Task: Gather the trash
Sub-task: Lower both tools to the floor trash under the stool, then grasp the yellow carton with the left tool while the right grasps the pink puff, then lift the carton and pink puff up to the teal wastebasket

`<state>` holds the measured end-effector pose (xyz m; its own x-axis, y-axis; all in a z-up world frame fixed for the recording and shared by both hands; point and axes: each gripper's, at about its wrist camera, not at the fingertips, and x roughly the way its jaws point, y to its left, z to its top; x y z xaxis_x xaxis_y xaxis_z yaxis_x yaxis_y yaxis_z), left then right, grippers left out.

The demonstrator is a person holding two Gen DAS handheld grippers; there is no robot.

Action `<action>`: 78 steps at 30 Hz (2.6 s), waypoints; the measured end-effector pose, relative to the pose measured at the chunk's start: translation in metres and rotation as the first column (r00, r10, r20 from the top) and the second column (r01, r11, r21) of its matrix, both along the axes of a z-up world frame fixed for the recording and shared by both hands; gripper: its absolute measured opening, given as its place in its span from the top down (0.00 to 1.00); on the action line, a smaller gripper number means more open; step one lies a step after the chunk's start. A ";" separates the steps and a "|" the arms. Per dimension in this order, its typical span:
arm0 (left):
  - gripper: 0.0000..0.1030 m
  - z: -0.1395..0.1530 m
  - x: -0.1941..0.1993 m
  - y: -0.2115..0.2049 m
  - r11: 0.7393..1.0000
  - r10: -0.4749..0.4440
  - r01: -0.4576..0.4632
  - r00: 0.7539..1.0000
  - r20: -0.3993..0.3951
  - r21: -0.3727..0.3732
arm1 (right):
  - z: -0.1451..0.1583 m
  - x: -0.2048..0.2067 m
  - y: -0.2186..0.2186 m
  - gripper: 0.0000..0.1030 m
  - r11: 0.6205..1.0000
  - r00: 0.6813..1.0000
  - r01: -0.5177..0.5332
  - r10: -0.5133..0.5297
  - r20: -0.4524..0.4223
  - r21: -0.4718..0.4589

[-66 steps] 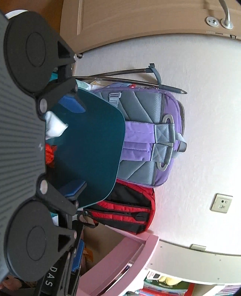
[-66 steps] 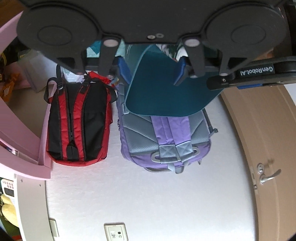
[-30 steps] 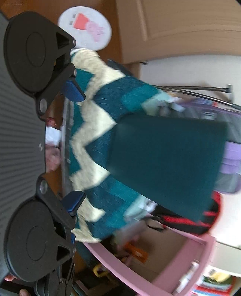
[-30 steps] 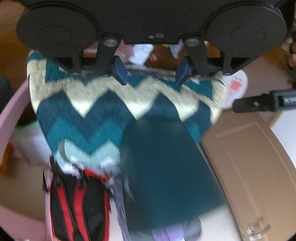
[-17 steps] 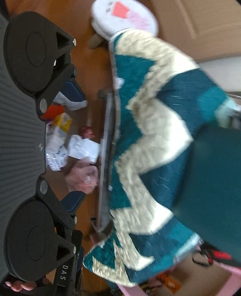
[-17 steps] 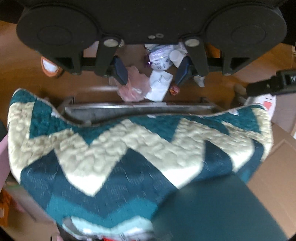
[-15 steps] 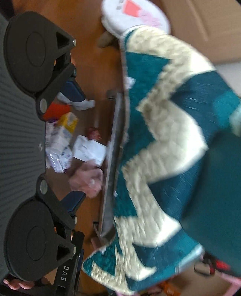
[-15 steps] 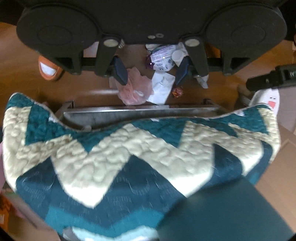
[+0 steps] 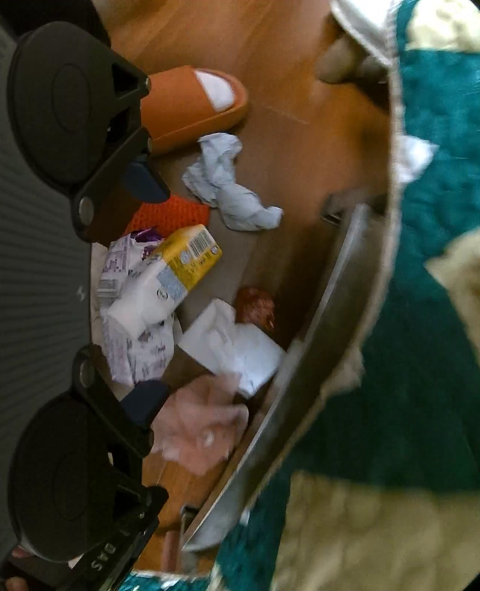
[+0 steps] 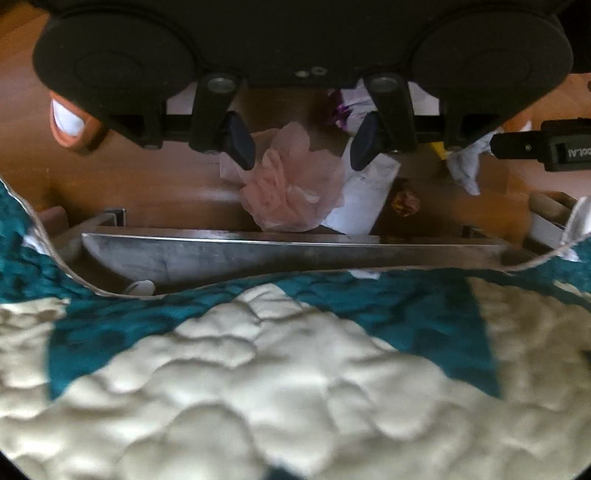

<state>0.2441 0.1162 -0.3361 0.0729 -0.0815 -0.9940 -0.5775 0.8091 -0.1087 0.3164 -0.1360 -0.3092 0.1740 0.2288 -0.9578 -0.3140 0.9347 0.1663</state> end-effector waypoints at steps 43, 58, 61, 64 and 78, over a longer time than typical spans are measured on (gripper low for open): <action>0.48 -0.106 0.001 0.004 0.990 0.072 -0.099 0.969 -0.238 -0.103 | -0.090 0.032 0.013 0.97 0.990 0.995 0.043 -0.054 -0.080 -0.137; 0.49 0.011 -0.035 -0.021 0.995 -0.003 -0.003 0.998 -0.064 -0.096 | 0.028 -0.026 0.004 0.97 0.992 1.000 0.008 -0.004 0.026 -0.124; 0.49 0.045 -0.045 -0.024 0.996 -0.013 0.014 1.000 0.005 -0.093 | 0.061 -0.042 0.002 0.97 0.995 0.997 -0.010 0.017 0.071 -0.099; 0.50 0.079 -0.057 -0.029 0.996 -0.030 0.036 0.996 0.079 -0.078 | 0.099 -0.062 0.003 0.97 0.996 0.988 -0.052 0.063 0.141 -0.078; 0.50 0.229 -0.109 -0.054 0.990 -0.141 0.132 0.901 0.411 0.052 | 0.255 -0.148 -0.002 0.98 0.970 0.829 -0.240 0.231 0.510 -0.050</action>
<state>0.1352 0.0622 -0.1075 0.4666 -0.0981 -0.8790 -0.3686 0.8818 -0.2941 0.1684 -0.1375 -0.0542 0.5738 0.3396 -0.7452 -0.5685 0.8202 -0.0640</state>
